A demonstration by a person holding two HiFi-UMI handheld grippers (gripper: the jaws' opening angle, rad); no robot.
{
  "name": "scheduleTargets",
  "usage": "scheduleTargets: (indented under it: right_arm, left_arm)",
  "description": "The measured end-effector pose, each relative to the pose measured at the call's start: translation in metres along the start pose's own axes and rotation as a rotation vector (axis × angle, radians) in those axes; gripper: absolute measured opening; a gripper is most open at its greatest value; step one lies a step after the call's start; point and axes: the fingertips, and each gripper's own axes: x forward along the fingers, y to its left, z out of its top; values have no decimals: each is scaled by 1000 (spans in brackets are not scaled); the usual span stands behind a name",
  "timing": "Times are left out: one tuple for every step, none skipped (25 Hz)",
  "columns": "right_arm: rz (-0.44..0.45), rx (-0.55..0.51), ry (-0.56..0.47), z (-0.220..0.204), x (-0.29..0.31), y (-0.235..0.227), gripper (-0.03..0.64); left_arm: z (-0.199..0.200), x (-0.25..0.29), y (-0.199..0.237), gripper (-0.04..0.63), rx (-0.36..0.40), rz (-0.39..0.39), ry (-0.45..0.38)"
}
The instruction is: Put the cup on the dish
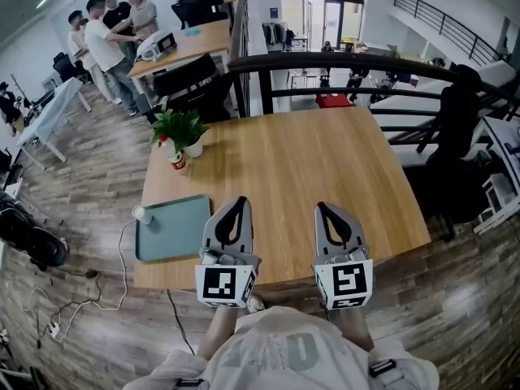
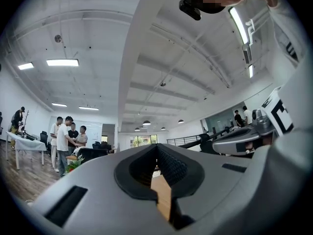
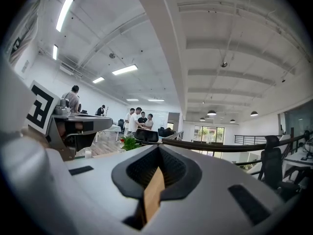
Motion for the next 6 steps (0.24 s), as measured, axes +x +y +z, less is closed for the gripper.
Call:
scheduleTargets:
  right_arm:
    - [3,-1,0,0,1,3,18]
    - [6,1,0,0,1,5,18]
    - [8,5,-1,0,2,7,18]
    - [11,10,-2,-1,2,10,18]
    - [13,15,-2,-1,1,12,18]
    - [15,20,-3,-1,1,14,18]
  left_arm:
    - [-1,-2,2,9,-1,4,2]
    - [-1,-4,4,10,-1,8,4]
    - [-2,-6,6,9,-2,11,7]
    - [-3,-8,8,9,-3,14,9]
    - [-4,-10,10,9,-4,18,12]
    - [-5,-13,11,9,-5,21,15]
